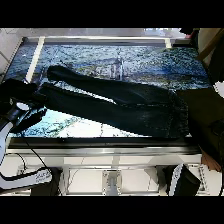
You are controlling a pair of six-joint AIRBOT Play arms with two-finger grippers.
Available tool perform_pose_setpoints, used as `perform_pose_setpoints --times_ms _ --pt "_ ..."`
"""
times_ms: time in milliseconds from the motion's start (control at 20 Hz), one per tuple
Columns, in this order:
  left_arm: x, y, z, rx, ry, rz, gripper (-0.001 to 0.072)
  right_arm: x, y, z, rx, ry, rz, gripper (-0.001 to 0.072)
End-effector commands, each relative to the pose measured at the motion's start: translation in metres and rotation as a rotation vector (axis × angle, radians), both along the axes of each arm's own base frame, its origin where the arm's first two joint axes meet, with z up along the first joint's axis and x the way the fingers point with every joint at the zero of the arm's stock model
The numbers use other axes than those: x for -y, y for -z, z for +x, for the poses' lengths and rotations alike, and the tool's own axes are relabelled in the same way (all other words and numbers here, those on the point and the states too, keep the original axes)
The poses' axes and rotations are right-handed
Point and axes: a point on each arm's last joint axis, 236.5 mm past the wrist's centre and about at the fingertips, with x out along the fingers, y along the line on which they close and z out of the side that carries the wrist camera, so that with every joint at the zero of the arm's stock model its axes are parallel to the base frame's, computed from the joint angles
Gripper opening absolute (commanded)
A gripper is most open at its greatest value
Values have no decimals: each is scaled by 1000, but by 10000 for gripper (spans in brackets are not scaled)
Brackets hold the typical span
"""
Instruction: Fold the clothes and pants, and hang the long-sleeved shirts on hangers.
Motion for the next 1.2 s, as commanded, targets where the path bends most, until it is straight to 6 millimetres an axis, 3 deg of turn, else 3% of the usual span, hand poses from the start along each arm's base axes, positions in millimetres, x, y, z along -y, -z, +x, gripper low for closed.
perform_pose_setpoints --times_ms 0,200,350,500,650,850,1000,1150 --pt "-10 3 -1 -5 -3 27 566 0 -1 -1 1 4 -1 613" --pt "-39 3 -9 -12 -42 63 566 0 -1 -1 1 4 -1 612" --pt "-44 5 0 -14 -27 77 566 0 0 -1 5 16 10 612" --pt "-41 -7 22 17 21 107 560 -1 0 -1 3 17 13 612" --pt "-28 -3 32 -5 67 84 560 -2 1 -2 0 16 16 613" --pt "-15 10 25 -61 120 62 559 -3 2 -3 -8 14 22 612" --pt "-14 11 24 -67 140 69 461 -4 3 -4 -15 12 28 612" --pt "-2 18 15 -110 177 39 462 -4 3 -4 -14 12 27 612"
